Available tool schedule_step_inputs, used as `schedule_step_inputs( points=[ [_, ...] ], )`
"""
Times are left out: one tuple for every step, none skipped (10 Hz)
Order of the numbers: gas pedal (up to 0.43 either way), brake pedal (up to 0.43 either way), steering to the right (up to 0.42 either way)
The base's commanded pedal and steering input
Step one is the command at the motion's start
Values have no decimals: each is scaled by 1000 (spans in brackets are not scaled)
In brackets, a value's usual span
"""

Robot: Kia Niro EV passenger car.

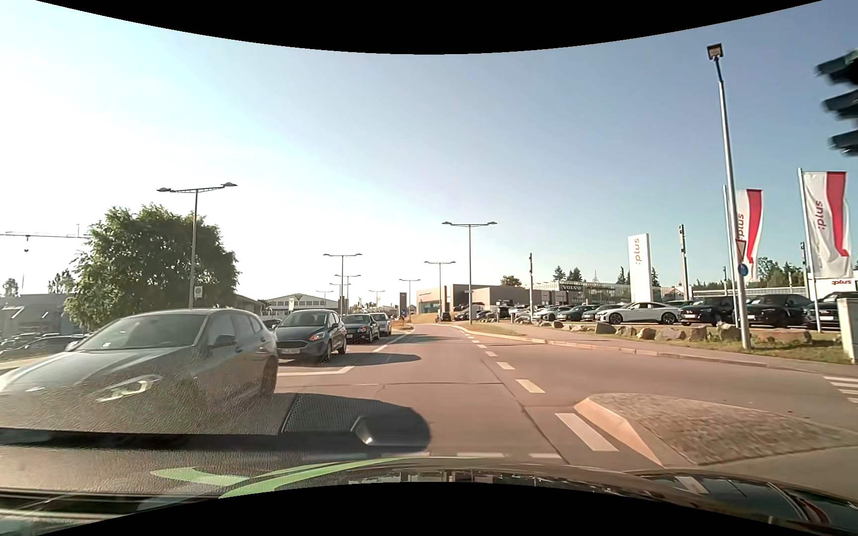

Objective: Follow the waypoints while adhering to traffic rules and regulations

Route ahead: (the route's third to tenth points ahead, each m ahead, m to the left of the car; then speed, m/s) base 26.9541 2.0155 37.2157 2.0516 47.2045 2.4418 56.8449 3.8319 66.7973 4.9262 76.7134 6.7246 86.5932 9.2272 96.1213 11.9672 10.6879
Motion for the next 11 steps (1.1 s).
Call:
schedule_step_inputs(
  points=[
    [311, 0, 6],
    [311, 0, 6],
    [311, 0, 5],
    [311, 0, 4],
    [311, 0, 1],
    [299, 0, 0],
    [287, 0, 0],
    [248, 0, 0],
    [189, 0, 1],
    [177, 0, 0],
    [177, 0, 1]
  ],
)
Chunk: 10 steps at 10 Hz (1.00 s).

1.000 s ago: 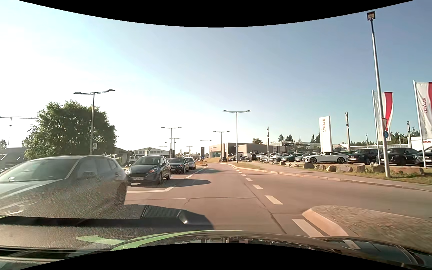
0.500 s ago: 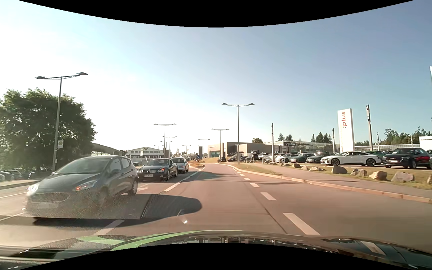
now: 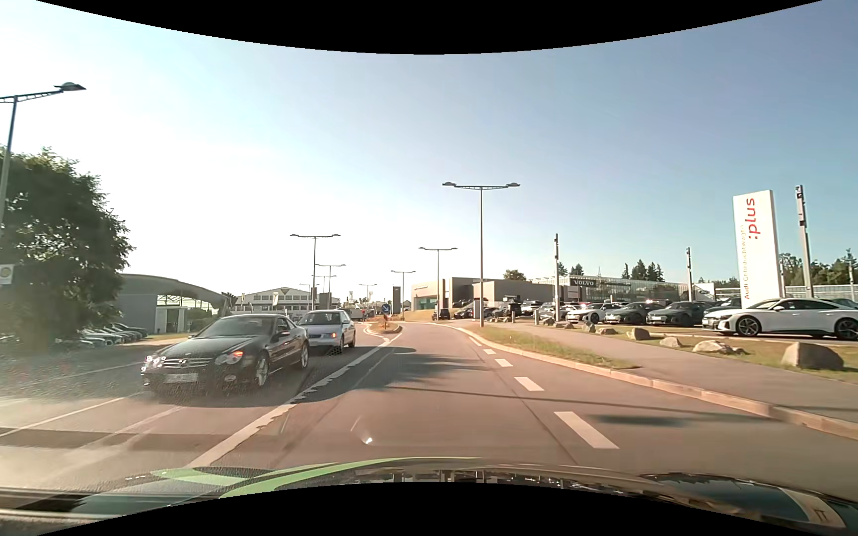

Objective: Follow the waypoints while adhering to traffic rules and regulations

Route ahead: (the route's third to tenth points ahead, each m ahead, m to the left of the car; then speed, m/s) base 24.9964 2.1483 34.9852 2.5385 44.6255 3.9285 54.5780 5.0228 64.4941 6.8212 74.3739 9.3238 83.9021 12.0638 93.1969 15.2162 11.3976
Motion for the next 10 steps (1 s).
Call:
schedule_step_inputs(
  points=[
    [189, 0, -1],
    [189, 0, -5],
    [197, 0, -6],
    [197, 0, -6],
    [197, 0, -6],
    [197, 0, -6],
    [197, 0, -6],
    [197, 0, -6],
    [197, 0, -6],
    [197, 0, -5]
  ],
)
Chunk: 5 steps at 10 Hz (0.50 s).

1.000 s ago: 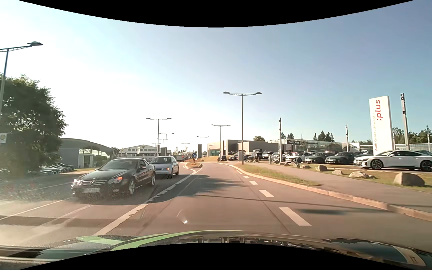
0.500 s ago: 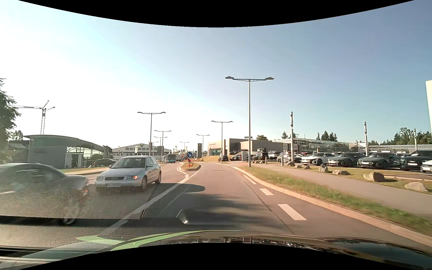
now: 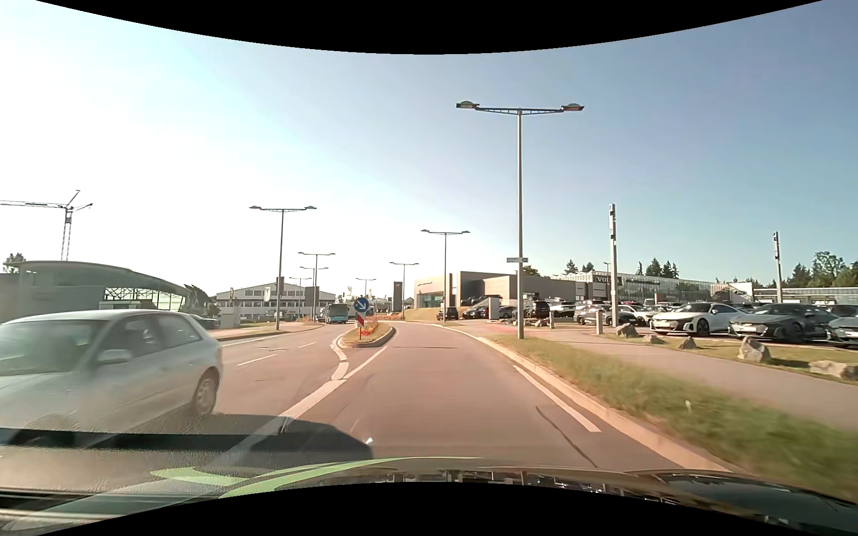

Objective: Follow the waypoints while adhering to traffic rules and regulations

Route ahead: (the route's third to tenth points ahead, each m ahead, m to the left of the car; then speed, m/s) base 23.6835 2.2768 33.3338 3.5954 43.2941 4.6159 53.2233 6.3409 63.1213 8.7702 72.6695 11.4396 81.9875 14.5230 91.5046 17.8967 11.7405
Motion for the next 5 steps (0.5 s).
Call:
schedule_step_inputs(
  points=[
    [197, 0, -5],
    [197, 0, -5],
    [197, 0, -4],
    [197, 0, -4],
    [197, 0, -4]
  ],
)
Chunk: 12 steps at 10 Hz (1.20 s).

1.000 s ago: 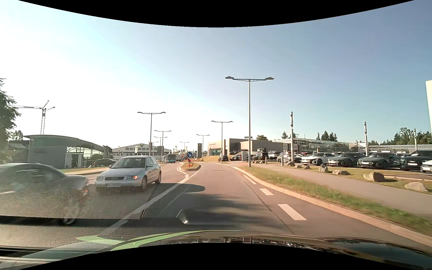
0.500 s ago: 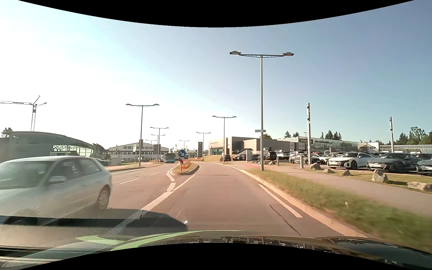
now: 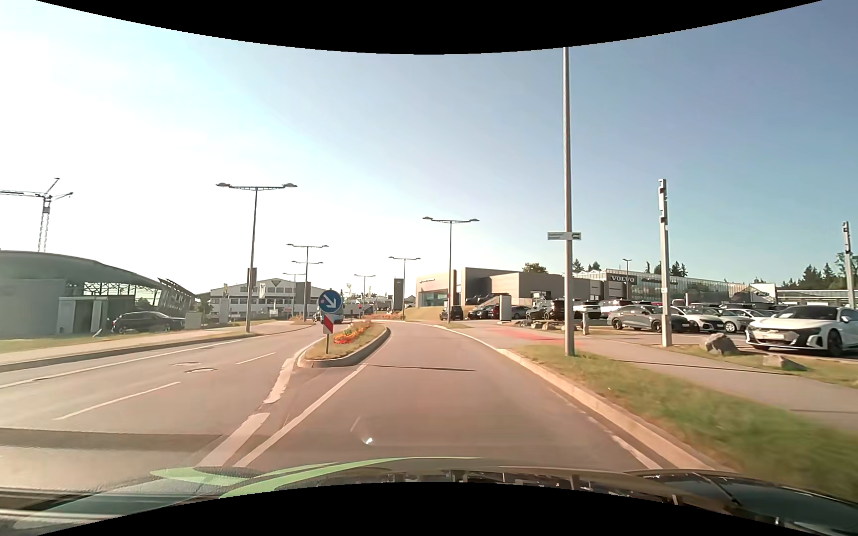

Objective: Follow the waypoints while adhering to traffic rules and regulations

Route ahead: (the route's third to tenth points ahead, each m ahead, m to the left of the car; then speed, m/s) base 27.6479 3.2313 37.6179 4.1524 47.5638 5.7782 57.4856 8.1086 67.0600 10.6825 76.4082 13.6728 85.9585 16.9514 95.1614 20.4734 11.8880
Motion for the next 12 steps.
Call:
schedule_step_inputs(
  points=[
    [197, 0, -3],
    [197, 0, -4],
    [197, 0, -4],
    [169, 0, -4],
    [169, 0, -5],
    [169, 0, -9],
    [157, 0, -10],
    [138, 0, -10],
    [130, 0, -12],
    [98, 0, -16],
    [39, 0, -18],
    [0, 0, -18]
  ],
)
